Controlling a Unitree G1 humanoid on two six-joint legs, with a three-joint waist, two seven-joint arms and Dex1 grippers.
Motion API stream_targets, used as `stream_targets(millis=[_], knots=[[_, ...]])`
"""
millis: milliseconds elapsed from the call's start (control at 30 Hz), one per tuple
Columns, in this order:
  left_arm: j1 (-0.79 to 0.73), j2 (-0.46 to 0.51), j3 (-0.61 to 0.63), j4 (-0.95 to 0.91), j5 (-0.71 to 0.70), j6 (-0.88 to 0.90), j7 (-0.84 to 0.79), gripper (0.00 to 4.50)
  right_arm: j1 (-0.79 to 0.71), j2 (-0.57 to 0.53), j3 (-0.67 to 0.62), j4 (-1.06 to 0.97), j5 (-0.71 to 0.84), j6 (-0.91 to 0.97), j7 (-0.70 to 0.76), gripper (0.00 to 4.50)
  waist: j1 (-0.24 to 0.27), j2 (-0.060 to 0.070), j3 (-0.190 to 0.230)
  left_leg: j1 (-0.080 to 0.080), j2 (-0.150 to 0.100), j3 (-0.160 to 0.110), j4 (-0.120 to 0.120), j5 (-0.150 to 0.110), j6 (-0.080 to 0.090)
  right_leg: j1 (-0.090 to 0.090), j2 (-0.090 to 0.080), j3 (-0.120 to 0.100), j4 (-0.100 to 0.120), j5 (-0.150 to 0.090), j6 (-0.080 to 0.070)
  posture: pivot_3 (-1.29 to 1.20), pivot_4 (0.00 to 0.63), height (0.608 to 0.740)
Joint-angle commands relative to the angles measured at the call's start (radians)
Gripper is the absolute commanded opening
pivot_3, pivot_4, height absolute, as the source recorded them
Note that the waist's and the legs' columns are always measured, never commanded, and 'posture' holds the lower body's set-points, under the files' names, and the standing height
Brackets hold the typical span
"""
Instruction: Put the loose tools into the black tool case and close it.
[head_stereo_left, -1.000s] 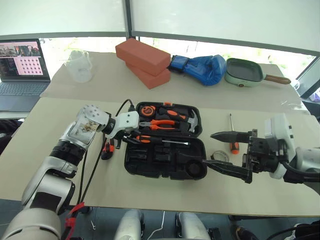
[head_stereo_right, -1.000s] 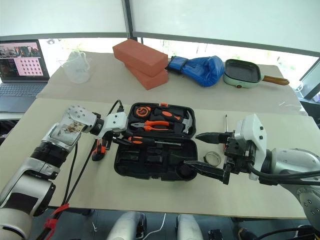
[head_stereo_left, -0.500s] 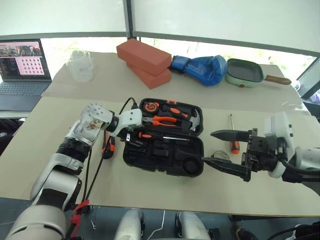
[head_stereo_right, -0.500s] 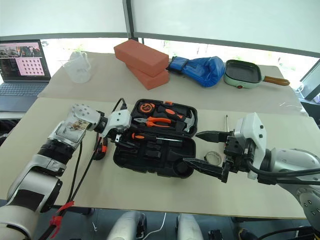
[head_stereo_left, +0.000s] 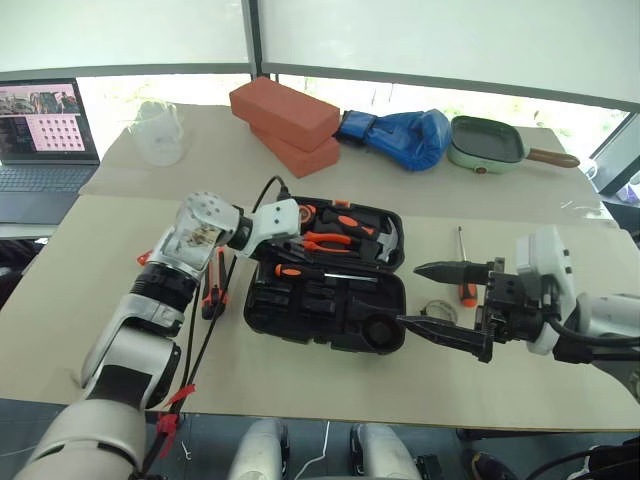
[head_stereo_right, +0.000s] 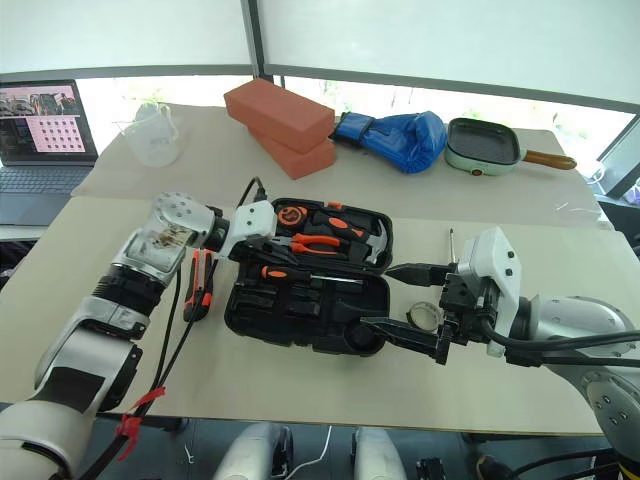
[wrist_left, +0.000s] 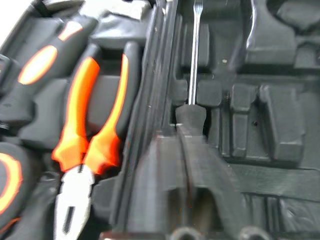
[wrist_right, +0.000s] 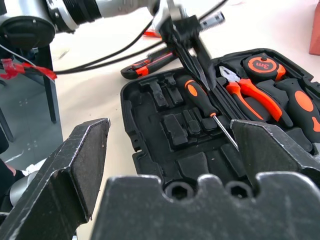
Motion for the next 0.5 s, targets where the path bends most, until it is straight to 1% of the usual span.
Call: stream_targets(millis=[33,200,300,400,500], knots=[[-0.005,-0.018,-0.014,-0.011,0.018,-0.027,0.004,0.04,0.012,0.000,-0.018,-0.006,-0.019,-0.014,-0.015,4.50,0.000,0.000,0.000,0.000,0.000,0.000,0.000,0.000,0.000,0.000,0.000,0.000,0.000,0.000,0.000,0.00,0.150,0.738],[0.007,-0.024,-0.042,0.003,0.061,-0.040,0.008,0.04,0.027,0.002,-0.024,-0.007,-0.029,-0.020,-0.010,4.50,0.002,0.000,0.000,0.000,0.000,0.000,0.000,0.000,0.000,0.001,0.000,0.000,0.000,0.000,0.000,0.00,0.150,0.738],[0.021,-0.024,-0.067,0.018,0.093,-0.095,0.007,0.04,0.036,0.005,-0.022,-0.001,-0.037,-0.020,-0.012,4.50,0.002,0.000,0.000,0.001,0.000,0.000,0.000,0.000,0.000,0.001,0.000,0.000,0.000,0.000,0.000,0.00,0.150,0.738],[0.014,-0.034,-0.090,0.074,0.136,-0.167,0.046,0.04,0.041,0.009,-0.022,0.002,-0.041,-0.020,-0.015,4.50,0.003,0.000,0.000,0.001,0.000,0.000,0.000,0.000,0.000,0.002,-0.001,0.000,0.000,0.000,0.000,0.00,0.150,0.738],[0.007,-0.051,-0.094,0.109,0.145,-0.190,0.055,0.04,0.042,0.017,-0.021,0.002,-0.042,-0.019,-0.021,4.50,0.005,0.001,-0.001,0.002,0.000,0.000,0.001,0.000,0.000,0.003,-0.001,0.000,0.000,0.000,0.000,0.00,0.150,0.738]])
